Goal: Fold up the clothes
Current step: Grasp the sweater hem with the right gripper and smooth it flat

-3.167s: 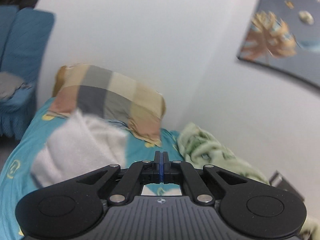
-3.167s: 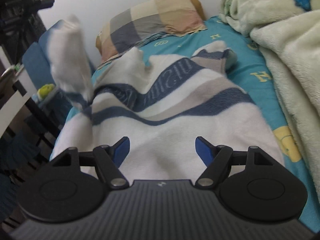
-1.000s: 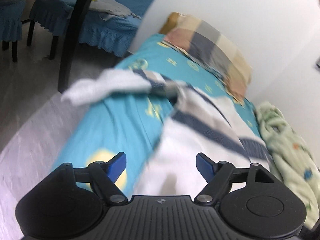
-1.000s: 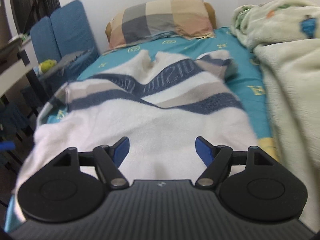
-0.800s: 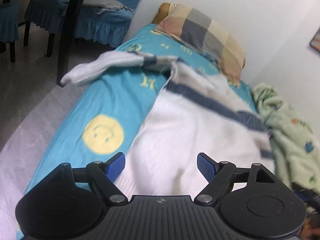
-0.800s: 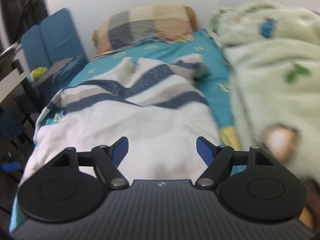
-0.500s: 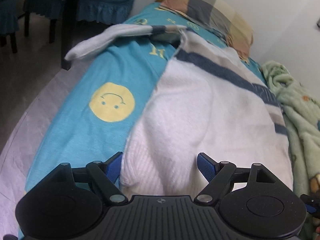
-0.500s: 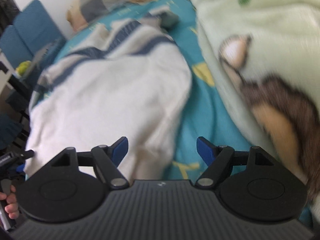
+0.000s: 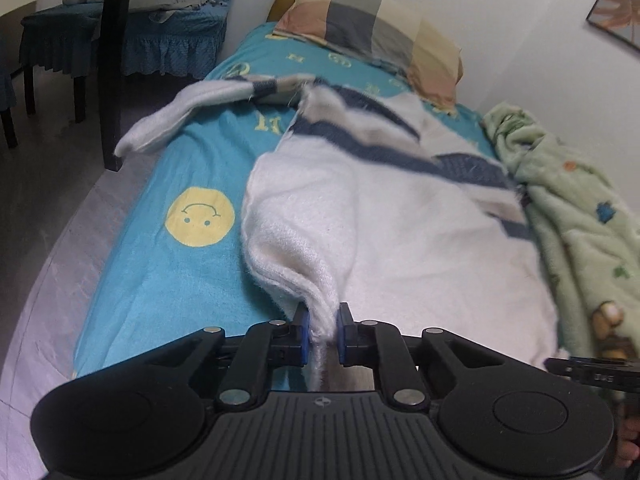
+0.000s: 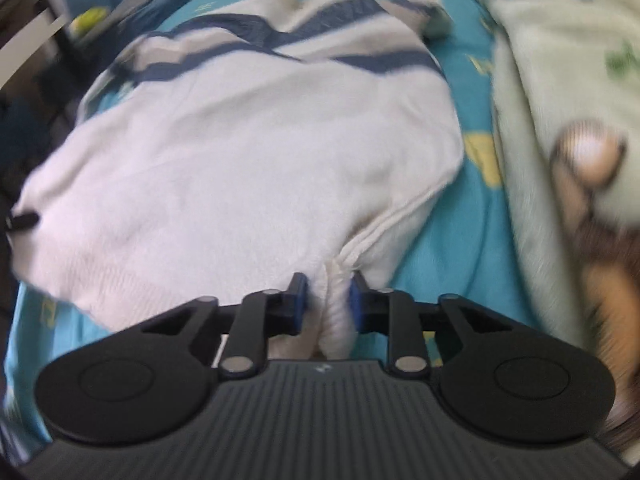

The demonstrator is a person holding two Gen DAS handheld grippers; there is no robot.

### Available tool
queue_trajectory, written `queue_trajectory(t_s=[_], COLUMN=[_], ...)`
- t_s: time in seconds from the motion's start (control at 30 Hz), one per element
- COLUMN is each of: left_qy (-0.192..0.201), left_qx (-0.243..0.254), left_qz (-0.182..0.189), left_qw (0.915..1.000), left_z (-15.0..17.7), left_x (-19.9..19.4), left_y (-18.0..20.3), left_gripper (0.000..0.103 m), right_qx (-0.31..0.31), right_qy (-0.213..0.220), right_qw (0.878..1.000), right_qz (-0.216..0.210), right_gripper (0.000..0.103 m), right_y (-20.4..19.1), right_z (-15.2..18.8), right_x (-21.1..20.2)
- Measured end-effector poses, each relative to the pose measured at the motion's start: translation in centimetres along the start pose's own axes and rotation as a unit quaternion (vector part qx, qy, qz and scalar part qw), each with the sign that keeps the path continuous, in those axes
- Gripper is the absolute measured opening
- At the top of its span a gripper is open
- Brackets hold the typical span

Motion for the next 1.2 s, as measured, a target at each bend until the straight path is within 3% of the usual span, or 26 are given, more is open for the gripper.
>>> queue_trajectory(t_s=[0.17, 0.37, 0.43, 0.6, 0.67, 0.77, 0.9, 1.0, 1.1, 1.17, 1.2], left_qy=[-0.027, -0.078, -0.075, -0.029, -0.007, 0.02, 0.042, 0.043, 0.04, 0.037, 0.036], left_qx=[-0.021, 0.008, 0.013, 0.041, 0.056, 0.07, 0.076, 0.065, 0.053, 0.046, 0.042], left_qz=[-0.015, -0.11, -0.122, -0.115, -0.11, -0.096, -0.066, -0.045, -0.024, -0.01, -0.004], left_qw=[0.9993, 0.9909, 0.9896, 0.9921, 0.9923, 0.9927, 0.994, 0.9959, 0.9975, 0.9982, 0.9985], left_z=[1.4, 5.6, 5.8, 4.2, 3.5, 2.6, 1.0, 0.4, 0.0, -0.2, -0.3], left_x=[-5.6, -7.0, -7.1, -9.2, -10.2, -10.3, -7.0, -3.2, 0.6, 3.1, 4.4], left_y=[-0.6, -2.6, -2.8, -0.5, 0.9, 3.3, 6.4, 6.7, 6.5, 6.3, 6.3], left_gripper=[0.009, 0.007, 0.006, 0.008, 0.025, 0.032, 0.039, 0.043, 0.045, 0.045, 0.045], right_qx=[-0.095, -0.159, -0.156, -0.098, -0.088, -0.066, 0.019, 0.101, 0.194, 0.247, 0.264], right_qy=[-0.011, -0.096, -0.104, -0.063, -0.04, 0.013, 0.069, 0.095, 0.122, 0.131, 0.131], right_qw=[0.995, 0.981, 0.981, 0.991, 0.993, 0.995, 0.995, 0.987, 0.968, 0.955, 0.951], right_qz=[-0.015, -0.051, -0.057, -0.06, -0.07, -0.075, -0.072, -0.082, -0.1, -0.095, -0.089], right_gripper=[0.016, 0.012, 0.012, 0.015, 0.015, 0.016, 0.041, 0.048, 0.057, 0.07, 0.07], right_y=[0.7, 0.9, 0.6, 2.0, 2.5, 4.2, 8.5, 12.4, 16.8, 19.5, 20.6], right_z=[-1.3, 2.2, 2.7, 1.0, 0.4, -1.7, -6.4, -10.0, -13.5, -15.4, -16.3], right_x=[-4.6, -4.9, -4.3, -5.7, -6.9, -8.6, -7.4, -4.2, -0.4, 2.9, 4.8])
Point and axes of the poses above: each gripper's, at about its wrist camera, not at the fingertips, and x roughly the way its jaws point, y to its right, z to its underside, the point moved 7 cm from there along x, roughly the way its jaws point, and after that the axes turned 13 degrees about -x, right-handed, at the moved point
